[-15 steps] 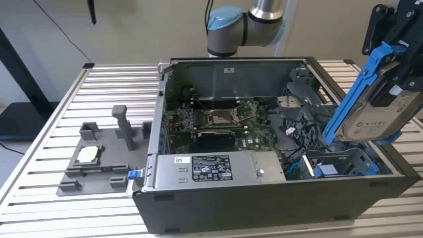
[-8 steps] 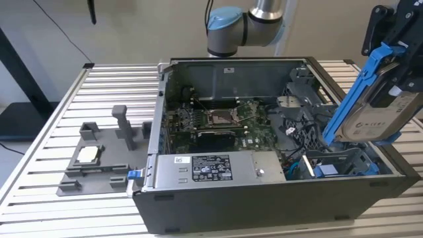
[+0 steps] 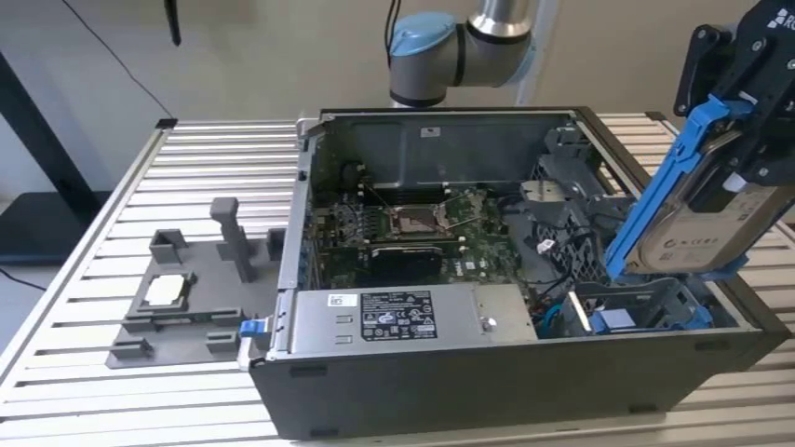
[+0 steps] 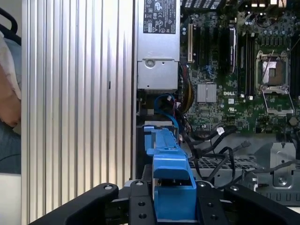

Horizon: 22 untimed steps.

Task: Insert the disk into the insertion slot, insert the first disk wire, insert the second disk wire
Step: 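Insert the disk into the insertion slot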

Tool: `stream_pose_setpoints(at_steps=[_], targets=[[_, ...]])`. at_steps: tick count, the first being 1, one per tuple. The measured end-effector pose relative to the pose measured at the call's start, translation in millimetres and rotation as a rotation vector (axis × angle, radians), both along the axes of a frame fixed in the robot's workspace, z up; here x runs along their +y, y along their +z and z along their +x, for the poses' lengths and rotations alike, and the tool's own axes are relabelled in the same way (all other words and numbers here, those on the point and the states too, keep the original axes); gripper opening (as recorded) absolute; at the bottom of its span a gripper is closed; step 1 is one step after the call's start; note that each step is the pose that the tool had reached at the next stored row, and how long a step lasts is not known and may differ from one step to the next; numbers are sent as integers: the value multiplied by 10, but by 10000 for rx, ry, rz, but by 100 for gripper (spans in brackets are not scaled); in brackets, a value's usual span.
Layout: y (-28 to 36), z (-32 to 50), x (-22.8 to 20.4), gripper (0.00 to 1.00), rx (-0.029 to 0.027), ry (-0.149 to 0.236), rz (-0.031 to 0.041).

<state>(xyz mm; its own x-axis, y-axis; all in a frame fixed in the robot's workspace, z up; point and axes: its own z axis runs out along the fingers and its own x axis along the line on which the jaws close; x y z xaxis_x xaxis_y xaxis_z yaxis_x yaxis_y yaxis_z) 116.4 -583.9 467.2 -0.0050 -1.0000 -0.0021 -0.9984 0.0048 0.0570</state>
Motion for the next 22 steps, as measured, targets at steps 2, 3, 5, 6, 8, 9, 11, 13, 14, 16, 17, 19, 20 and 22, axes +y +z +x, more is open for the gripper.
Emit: stream_pose_setpoints(at_steps=[2,3,5,6,8,9,11,13,14,16,17,19,20,22], targets=[[-26,0,0,33,1,1,-8],[-38,0,0,33,1,1,-10],[-62,0,1,33,1,1,-16],[-73,0,1,33,1,1,-19],[-98,0,0,33,0,0,-23],[-110,0,0,33,0,1,-25],[-133,1,1,33,0,1,-25],[-159,0,1,33,0,1,-25],[-172,0,1,33,1,1,-25],[-201,1,2,33,1,1,-24],[-215,0,2,33,1,1,-24],[-244,0,4,33,0,1,-26],[-259,0,6,33,0,1,-25],[-287,0,14,33,0,1,-25]])
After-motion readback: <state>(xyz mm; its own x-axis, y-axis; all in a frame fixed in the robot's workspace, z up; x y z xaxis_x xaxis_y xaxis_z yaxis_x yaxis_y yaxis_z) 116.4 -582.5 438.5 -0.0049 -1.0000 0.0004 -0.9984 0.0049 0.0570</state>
